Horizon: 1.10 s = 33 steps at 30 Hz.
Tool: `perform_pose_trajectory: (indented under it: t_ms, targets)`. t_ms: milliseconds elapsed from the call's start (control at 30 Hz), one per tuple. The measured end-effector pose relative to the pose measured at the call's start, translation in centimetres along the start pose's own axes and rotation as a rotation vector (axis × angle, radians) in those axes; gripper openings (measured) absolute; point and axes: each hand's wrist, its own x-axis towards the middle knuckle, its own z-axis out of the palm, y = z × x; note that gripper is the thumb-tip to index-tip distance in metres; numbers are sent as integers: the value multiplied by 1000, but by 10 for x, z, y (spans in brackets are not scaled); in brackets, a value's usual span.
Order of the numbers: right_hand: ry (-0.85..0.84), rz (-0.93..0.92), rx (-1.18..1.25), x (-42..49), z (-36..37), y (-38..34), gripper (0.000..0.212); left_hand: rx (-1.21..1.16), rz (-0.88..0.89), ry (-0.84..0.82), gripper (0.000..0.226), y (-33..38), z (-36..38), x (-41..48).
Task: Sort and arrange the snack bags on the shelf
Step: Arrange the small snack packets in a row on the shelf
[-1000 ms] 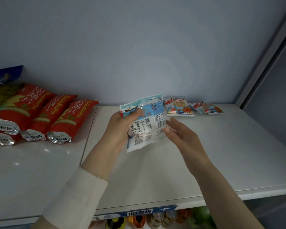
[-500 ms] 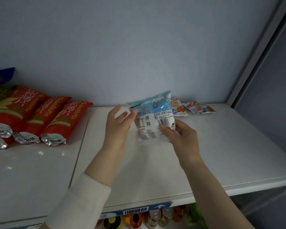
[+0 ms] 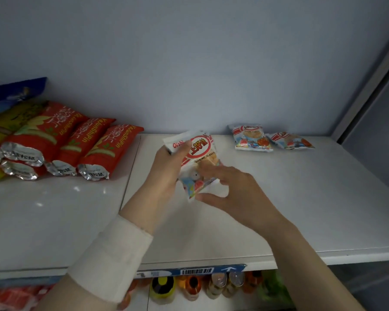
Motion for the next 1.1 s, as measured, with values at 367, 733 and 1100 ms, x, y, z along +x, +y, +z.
perform_pose_trajectory:
  t_ms: [367, 733, 1100]
  targets:
    - [-526, 1, -365, 52, 32, -54, 61, 157, 7, 277, 4, 9, -133, -20]
    - [-533, -266, -648, 84, 191, -200, 63, 532, 30, 295, 11, 46, -364, -45]
    - [-462, -147, -663, 109, 308, -296, 65, 926, -115, 398, 57, 53, -493, -28]
